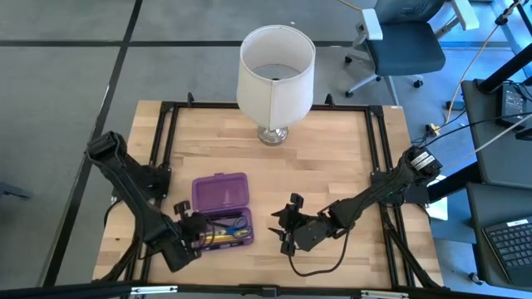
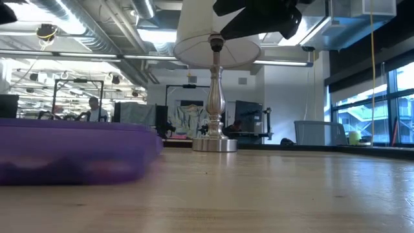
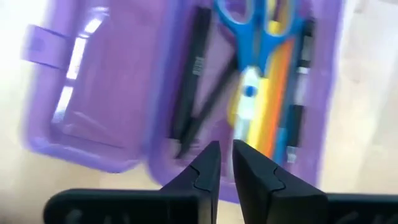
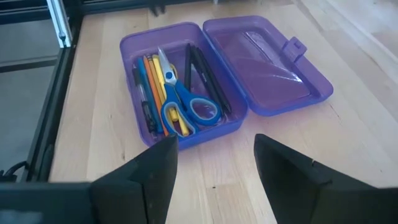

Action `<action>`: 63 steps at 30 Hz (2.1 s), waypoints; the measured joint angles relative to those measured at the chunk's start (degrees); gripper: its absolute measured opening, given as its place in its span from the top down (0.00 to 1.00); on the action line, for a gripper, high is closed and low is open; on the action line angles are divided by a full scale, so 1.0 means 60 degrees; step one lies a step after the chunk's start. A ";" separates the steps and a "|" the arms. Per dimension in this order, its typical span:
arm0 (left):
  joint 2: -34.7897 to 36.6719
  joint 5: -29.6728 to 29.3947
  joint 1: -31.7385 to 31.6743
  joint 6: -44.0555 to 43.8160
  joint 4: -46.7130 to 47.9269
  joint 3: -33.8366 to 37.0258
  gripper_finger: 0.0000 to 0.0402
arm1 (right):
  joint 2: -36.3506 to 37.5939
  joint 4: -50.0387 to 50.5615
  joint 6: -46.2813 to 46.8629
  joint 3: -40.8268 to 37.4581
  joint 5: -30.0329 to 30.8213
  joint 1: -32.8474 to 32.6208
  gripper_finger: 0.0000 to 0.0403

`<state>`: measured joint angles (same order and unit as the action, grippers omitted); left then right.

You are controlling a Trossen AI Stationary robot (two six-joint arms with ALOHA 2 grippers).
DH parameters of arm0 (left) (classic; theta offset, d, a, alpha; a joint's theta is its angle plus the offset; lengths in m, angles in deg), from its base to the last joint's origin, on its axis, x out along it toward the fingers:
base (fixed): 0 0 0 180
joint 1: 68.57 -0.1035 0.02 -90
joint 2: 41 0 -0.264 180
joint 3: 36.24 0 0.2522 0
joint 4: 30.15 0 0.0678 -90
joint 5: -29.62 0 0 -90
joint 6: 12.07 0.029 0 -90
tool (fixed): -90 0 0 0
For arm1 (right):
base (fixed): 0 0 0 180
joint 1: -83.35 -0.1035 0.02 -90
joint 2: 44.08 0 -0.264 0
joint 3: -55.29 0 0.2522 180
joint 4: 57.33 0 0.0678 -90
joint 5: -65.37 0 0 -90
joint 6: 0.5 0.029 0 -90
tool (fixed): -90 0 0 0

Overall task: Pick & place school supplies into a supply box
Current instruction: Close the purple supply box

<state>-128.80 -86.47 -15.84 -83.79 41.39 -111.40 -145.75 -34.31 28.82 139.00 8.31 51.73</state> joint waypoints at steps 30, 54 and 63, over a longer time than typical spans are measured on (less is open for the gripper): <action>-0.0192 0.1969 0.0036 -0.6449 -0.0623 0.0950 0.86 | -0.0495 0.0113 -0.0259 0.0011 -0.0774 0.0178 0.47; -0.0843 0.2502 0.0004 -0.8925 -0.0620 0.0943 0.74 | -0.0495 0.0492 -0.0470 0.0007 -0.0784 0.0178 0.47; -0.0909 0.2151 -0.0134 -0.8354 -0.0616 0.0943 0.81 | -0.0495 0.0503 -0.0444 0.0007 -0.0784 0.0178 0.47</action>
<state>-134.25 -73.56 -16.64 -133.92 37.69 -105.74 -148.72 -31.29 26.15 139.04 3.60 52.80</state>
